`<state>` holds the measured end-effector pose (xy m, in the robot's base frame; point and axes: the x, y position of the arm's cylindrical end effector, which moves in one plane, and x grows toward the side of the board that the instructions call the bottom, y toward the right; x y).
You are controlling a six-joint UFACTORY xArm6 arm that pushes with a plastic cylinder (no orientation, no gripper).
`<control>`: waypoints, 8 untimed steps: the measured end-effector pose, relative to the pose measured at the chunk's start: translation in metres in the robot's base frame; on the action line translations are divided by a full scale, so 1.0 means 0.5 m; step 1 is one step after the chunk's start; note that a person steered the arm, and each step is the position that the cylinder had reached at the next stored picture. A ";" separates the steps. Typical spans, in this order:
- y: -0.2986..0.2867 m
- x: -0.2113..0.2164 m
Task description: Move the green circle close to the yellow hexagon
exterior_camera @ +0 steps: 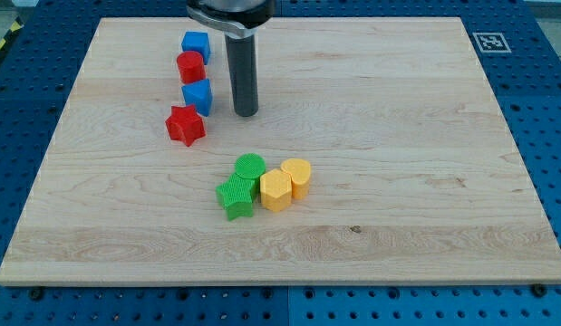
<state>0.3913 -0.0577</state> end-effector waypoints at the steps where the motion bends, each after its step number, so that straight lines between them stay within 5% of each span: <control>1: -0.035 -0.005; 5: -0.047 0.008; 8: 0.028 0.135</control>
<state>0.4589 -0.0436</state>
